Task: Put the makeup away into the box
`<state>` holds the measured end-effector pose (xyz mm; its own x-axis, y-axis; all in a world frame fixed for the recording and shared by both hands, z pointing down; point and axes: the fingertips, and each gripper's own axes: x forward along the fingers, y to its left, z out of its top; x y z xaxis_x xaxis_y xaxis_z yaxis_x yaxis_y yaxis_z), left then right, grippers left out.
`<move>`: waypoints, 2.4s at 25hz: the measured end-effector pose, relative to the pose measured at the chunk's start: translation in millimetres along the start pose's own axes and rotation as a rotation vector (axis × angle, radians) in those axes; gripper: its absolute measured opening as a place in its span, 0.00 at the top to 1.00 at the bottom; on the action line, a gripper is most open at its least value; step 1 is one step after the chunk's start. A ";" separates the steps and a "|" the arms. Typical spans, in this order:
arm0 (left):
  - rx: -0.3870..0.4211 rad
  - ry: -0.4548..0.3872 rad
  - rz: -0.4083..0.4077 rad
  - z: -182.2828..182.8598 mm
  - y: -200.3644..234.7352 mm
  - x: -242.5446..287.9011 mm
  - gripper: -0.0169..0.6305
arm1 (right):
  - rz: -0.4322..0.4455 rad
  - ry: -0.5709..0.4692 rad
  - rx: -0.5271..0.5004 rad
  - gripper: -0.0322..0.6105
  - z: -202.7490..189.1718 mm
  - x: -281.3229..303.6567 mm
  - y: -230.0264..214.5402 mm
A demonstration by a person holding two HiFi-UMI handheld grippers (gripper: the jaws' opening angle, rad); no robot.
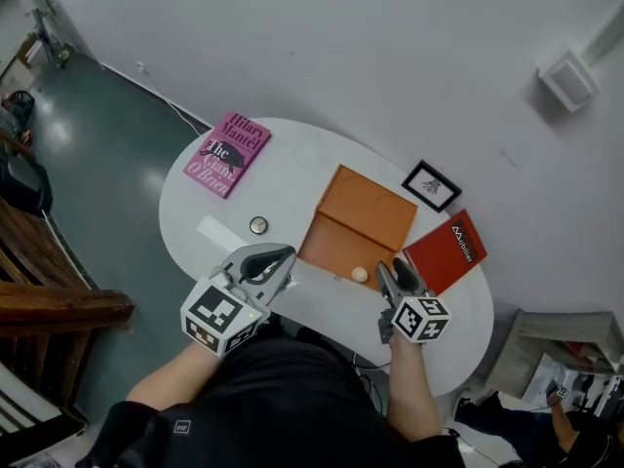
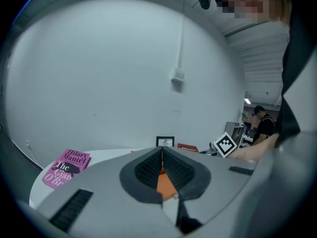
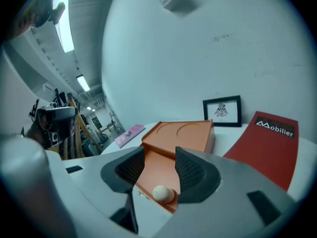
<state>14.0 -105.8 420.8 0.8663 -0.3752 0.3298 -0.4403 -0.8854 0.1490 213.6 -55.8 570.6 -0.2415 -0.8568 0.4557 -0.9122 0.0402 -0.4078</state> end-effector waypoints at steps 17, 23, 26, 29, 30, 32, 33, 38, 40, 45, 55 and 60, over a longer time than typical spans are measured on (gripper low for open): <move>0.150 -0.141 -0.085 70.4 47.5 -27.5 0.95 | -0.025 -0.430 -0.397 0.84 151.7 -100.8 148.6; 0.037 -0.139 -0.070 40.7 43.6 -38.5 0.95 | 0.013 -0.405 -0.450 0.88 116.6 -107.7 181.1; -0.009 -0.110 -0.043 25.2 37.1 -44.8 0.95 | 0.039 -0.398 -0.434 0.89 104.5 -111.3 181.2; -0.002 -0.069 -0.025 16.6 28.6 -45.3 0.95 | 0.061 -0.395 -0.419 0.89 98.3 -115.7 176.1; 0.009 -0.058 -0.018 14.9 25.4 -44.8 0.95 | 0.073 -0.389 -0.417 0.89 94.8 -115.8 174.3; 0.024 -0.035 0.001 10.5 20.4 -43.0 0.95 | 0.102 -0.368 -0.401 0.89 82.3 -112.0 171.4; 0.024 -0.021 0.008 7.7 17.5 -42.0 0.95 | 0.119 -0.352 -0.386 0.89 73.0 -108.6 170.5; 0.033 0.012 0.019 -3.1 7.1 -38.0 0.95 | 0.199 -0.238 -0.358 0.89 31.5 -84.0 173.8; 0.042 0.030 0.013 -12.1 12.4 -37.0 0.95 | 0.201 -0.215 -0.352 0.89 24.1 -73.5 177.2; 0.004 0.045 -0.050 -29.5 31.8 -34.8 0.95 | 0.120 -0.197 -0.309 0.89 15.7 -57.3 182.0; 0.086 0.078 -0.309 -38.4 97.1 -63.0 0.95 | -0.082 -0.238 -0.071 0.89 0.0 17.5 223.5; 0.030 0.138 -0.389 -63.7 108.3 -59.5 0.95 | -0.095 -0.175 -0.031 0.78 -20.8 40.6 239.6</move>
<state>-100.2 -161.9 476.6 0.9260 0.0274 0.3764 -0.0773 -0.9624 0.2602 -21.6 -70.3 507.8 -0.0948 -0.9338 0.3451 -0.9386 -0.0317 -0.3436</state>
